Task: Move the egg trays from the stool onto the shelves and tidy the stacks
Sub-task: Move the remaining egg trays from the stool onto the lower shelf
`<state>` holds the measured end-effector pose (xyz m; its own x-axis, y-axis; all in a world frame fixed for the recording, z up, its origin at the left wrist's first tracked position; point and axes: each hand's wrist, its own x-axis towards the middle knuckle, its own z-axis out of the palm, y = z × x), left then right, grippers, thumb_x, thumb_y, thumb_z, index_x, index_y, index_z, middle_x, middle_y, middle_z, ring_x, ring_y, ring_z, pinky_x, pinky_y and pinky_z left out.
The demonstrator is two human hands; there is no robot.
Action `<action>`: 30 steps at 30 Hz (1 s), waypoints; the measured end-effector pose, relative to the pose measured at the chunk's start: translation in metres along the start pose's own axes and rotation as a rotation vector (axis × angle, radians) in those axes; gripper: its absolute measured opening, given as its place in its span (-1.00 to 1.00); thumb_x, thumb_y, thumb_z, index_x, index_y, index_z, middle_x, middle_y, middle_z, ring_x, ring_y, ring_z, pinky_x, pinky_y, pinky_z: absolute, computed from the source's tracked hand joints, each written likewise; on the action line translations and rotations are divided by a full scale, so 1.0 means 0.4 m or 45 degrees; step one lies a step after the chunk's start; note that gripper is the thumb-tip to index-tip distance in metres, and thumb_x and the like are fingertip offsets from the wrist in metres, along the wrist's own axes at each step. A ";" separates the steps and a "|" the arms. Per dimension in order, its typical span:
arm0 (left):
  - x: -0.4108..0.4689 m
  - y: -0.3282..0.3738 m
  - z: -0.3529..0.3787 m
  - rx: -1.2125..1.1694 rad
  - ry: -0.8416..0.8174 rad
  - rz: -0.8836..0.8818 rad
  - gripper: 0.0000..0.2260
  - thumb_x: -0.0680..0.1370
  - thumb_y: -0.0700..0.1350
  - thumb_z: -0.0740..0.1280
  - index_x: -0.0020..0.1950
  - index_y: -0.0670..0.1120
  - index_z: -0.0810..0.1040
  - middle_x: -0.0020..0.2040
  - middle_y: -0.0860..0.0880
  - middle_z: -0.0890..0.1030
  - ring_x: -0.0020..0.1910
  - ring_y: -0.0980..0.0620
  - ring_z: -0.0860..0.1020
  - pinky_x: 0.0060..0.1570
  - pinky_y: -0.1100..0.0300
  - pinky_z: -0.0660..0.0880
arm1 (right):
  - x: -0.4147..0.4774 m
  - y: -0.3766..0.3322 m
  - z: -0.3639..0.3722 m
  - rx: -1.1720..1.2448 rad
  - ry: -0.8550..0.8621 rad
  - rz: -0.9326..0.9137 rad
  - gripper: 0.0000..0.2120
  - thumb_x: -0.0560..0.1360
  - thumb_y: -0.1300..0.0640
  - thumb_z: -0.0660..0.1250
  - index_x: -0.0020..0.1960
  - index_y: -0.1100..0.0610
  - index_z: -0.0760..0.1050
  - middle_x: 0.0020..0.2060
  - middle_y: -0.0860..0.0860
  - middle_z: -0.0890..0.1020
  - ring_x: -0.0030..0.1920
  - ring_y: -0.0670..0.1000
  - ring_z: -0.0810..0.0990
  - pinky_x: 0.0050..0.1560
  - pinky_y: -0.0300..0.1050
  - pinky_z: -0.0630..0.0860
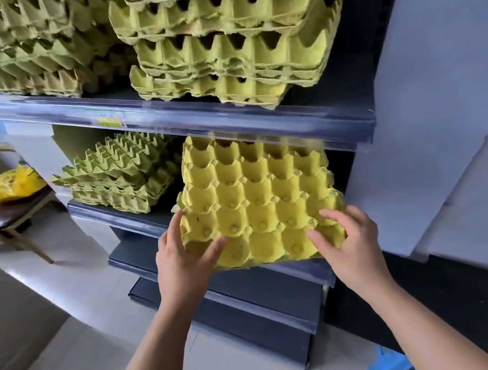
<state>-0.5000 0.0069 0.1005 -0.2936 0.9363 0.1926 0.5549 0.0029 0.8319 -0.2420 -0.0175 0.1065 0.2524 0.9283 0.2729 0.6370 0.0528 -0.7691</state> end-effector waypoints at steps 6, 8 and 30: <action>0.175 -0.057 0.007 -0.064 -0.011 -0.039 -0.27 0.34 0.22 0.50 0.43 0.07 0.33 0.34 -0.02 0.45 0.30 -0.02 0.43 0.26 -0.06 0.43 | 0.102 -0.018 0.108 -0.054 -0.016 -0.015 -0.49 0.39 -0.24 0.34 0.28 -0.05 0.50 0.37 0.12 0.30 0.39 0.11 0.16 0.23 0.14 0.39; 0.228 -0.065 0.005 -0.075 -0.026 -0.040 -0.26 0.34 0.20 0.50 0.44 0.03 0.35 0.34 -0.04 0.46 0.27 0.01 0.44 0.25 -0.01 0.43 | 0.126 -0.025 0.140 -0.067 -0.030 -0.031 -0.47 0.39 -0.24 0.35 0.30 -0.03 0.48 0.40 0.14 0.28 0.41 0.14 0.15 0.23 0.10 0.36; 0.528 -0.165 -0.006 -0.059 -0.704 0.037 0.14 0.03 0.32 0.56 0.52 0.02 0.21 0.42 -0.02 0.35 0.38 0.01 0.34 0.37 -0.03 0.34 | 0.194 -0.128 0.328 -0.238 0.041 0.368 -0.42 0.45 -0.30 0.23 0.40 -0.10 0.34 0.46 0.05 0.17 0.46 0.10 0.06 0.35 0.11 0.32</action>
<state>-0.6006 0.2035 0.0874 0.1806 0.9807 -0.0752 0.5179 -0.0298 0.8549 -0.3505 0.0999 0.0913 0.4631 0.8828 0.0793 0.6572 -0.2820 -0.6990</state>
